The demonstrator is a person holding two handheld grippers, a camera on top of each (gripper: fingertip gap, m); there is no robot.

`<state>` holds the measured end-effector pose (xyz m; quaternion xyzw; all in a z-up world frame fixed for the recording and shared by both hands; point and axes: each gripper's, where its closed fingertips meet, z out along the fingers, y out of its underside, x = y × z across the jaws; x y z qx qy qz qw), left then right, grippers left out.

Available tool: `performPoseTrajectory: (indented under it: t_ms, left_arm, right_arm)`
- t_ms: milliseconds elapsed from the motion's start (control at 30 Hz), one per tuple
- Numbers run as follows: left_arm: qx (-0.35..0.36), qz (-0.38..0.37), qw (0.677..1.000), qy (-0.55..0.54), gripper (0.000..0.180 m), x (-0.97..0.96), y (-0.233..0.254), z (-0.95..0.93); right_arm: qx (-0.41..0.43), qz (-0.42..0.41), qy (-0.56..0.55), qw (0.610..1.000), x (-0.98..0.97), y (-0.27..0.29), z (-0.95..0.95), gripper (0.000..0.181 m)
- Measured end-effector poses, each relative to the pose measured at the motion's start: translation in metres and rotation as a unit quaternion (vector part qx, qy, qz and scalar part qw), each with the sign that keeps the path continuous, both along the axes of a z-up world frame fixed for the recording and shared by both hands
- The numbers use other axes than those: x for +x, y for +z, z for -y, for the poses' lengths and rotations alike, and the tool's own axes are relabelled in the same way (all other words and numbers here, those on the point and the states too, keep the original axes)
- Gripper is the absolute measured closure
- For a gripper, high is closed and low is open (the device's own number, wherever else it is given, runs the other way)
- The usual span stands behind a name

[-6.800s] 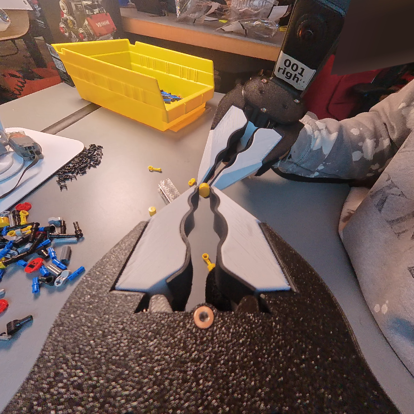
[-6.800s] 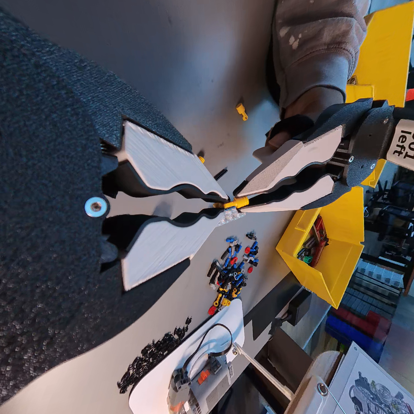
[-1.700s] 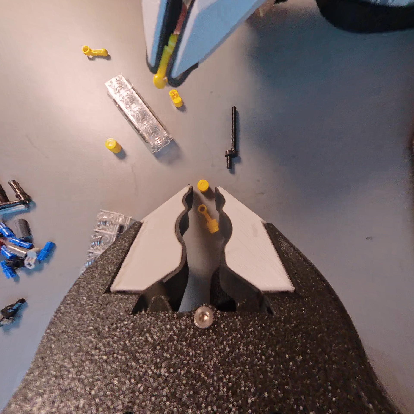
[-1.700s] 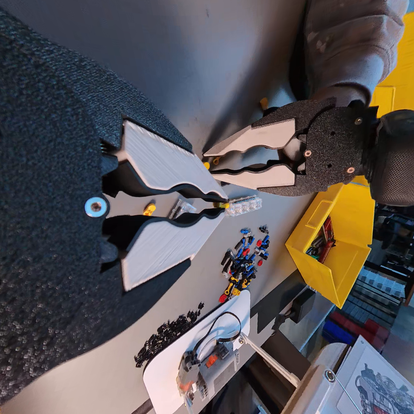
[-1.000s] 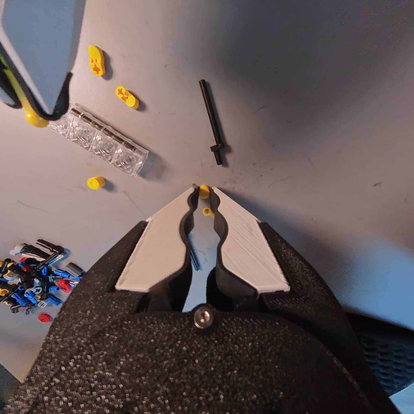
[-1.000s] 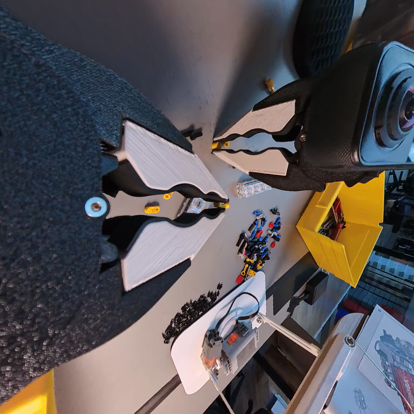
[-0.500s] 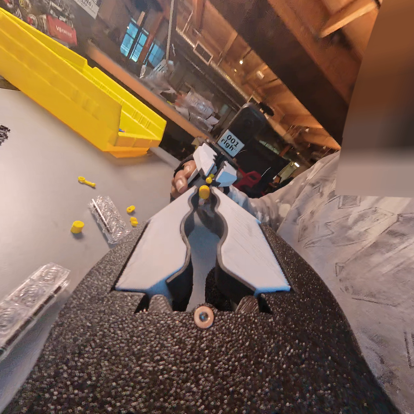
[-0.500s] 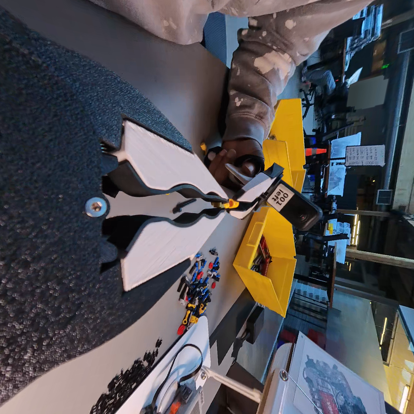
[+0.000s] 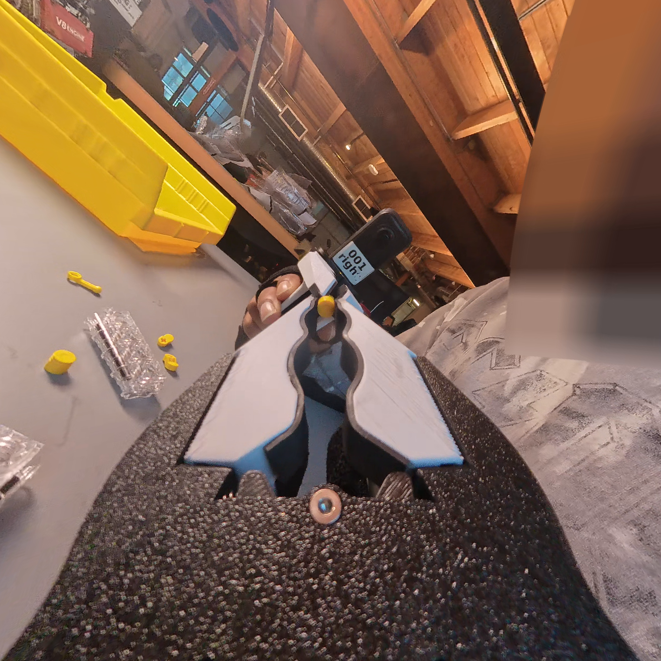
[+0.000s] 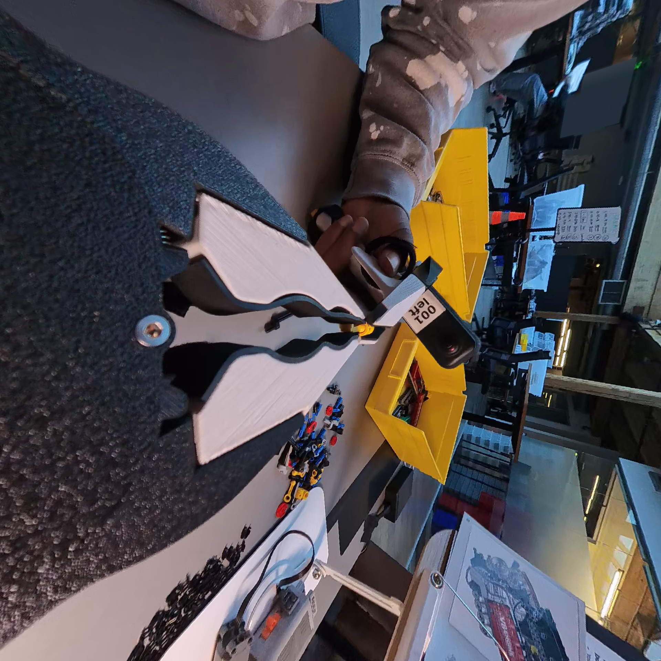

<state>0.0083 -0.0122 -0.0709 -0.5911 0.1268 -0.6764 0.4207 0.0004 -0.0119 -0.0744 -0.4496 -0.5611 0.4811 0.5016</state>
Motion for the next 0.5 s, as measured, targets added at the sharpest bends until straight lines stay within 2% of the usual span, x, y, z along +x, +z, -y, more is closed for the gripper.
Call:
performPoseTrajectory:
  t_ms: [200, 267, 500]
  left_arm:
    - [-0.019, -0.002, 1.0, -0.011, 0.174, 0.001, -0.004, 0.003]
    - [-0.034, 0.028, 0.999, -0.021, 0.174, 0.001, 0.0, 0.004]
    - [-0.066, 0.033, 0.996, -0.043, 0.175, 0.001, -0.006, 0.009]
  right_arm:
    - [0.022, 0.005, -0.009, 1.0, 0.001, -0.003, 0.003, 0.179]
    - [0.025, -0.006, -0.011, 1.0, 0.001, 0.0, 0.005, 0.179]
    - [0.095, 0.02, -0.015, 0.995, 0.001, -0.006, 0.011, 0.179]
